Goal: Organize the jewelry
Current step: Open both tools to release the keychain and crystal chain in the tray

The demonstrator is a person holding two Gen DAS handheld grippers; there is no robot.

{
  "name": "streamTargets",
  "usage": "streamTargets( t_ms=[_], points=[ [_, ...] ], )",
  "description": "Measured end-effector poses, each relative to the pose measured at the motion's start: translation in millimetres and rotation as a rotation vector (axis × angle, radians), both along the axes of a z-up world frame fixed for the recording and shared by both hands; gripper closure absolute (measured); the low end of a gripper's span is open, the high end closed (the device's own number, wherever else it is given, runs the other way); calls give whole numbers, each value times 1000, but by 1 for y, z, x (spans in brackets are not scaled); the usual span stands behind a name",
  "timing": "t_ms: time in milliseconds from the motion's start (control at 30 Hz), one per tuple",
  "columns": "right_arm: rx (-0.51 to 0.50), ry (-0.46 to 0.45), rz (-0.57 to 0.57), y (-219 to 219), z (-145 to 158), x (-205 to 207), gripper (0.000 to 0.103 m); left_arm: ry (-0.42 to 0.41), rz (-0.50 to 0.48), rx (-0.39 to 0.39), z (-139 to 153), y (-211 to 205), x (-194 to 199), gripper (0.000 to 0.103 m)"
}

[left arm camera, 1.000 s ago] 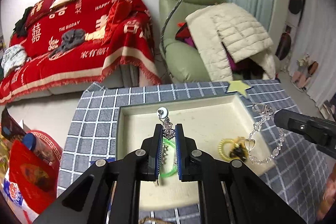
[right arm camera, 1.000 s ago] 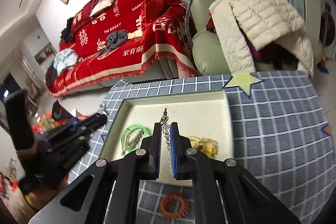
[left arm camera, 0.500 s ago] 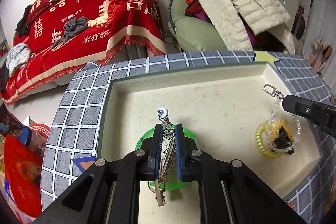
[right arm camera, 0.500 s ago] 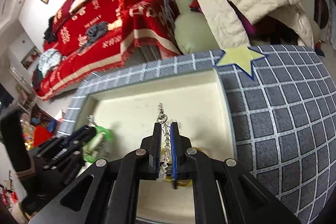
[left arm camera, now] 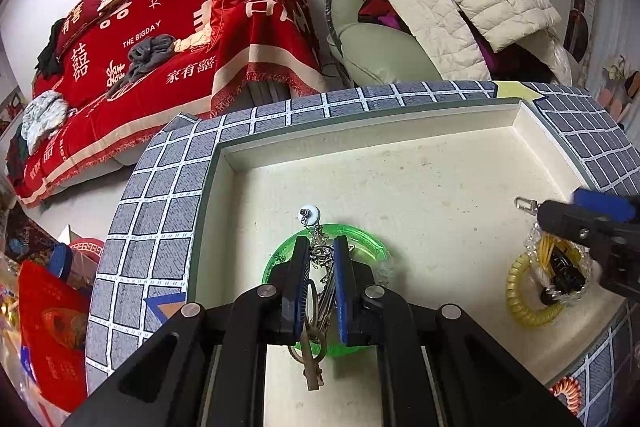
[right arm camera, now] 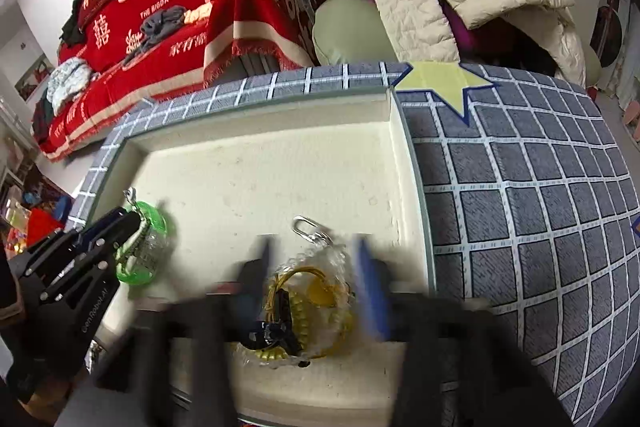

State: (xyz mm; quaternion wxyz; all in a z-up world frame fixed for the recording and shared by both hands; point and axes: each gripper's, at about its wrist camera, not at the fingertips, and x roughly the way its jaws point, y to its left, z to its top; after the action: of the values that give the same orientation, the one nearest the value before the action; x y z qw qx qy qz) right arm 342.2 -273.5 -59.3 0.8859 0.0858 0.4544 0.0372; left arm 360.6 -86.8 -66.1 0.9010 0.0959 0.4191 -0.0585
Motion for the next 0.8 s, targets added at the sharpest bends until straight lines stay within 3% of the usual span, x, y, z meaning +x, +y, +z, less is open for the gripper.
streamTargets(
  t_ms=[267, 633, 667, 700, 800],
  points=[
    [-5, -52, 13, 8, 21, -12, 32, -8, -2, -17, 7, 0, -4, 70],
    [-20, -44, 10, 10, 25, -22, 32, -14, -4, -50, 16, 3, -6, 69],
    [-22, -43, 11, 10, 25, -23, 32, -14, -4, -52, 17, 4, -6, 42],
    [-22, -38, 13, 11, 25, -23, 31, -14, 1, -54, 18, 4, -7, 0],
    [-24, -27, 18, 11, 25, -24, 30, -70, 28, -54, 29, 6, -13, 0]
  ],
)
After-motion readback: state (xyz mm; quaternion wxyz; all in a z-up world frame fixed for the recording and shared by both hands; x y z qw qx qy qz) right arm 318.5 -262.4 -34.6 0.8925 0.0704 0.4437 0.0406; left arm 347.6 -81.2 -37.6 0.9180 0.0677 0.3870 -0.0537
